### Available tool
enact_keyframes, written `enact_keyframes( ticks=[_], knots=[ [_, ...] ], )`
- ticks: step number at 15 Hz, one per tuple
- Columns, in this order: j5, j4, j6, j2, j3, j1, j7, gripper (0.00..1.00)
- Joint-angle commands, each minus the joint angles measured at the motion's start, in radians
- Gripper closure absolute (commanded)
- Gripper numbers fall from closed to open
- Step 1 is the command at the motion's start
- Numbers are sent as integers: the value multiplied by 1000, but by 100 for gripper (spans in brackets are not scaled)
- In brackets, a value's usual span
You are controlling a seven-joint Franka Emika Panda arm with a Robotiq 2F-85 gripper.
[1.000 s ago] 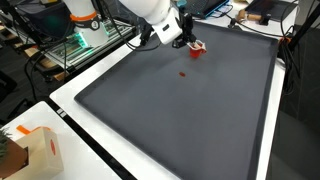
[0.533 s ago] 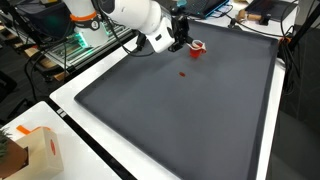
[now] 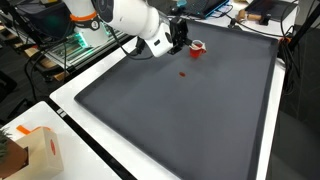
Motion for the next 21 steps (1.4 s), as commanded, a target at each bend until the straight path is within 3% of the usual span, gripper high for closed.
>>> enact_keyframes(
  ticks=[1,21],
  knots=[
    [41,19,7,21,-3,10,-29,97],
    [83,52,-131,108,-31,-20,-9,97]
  ],
)
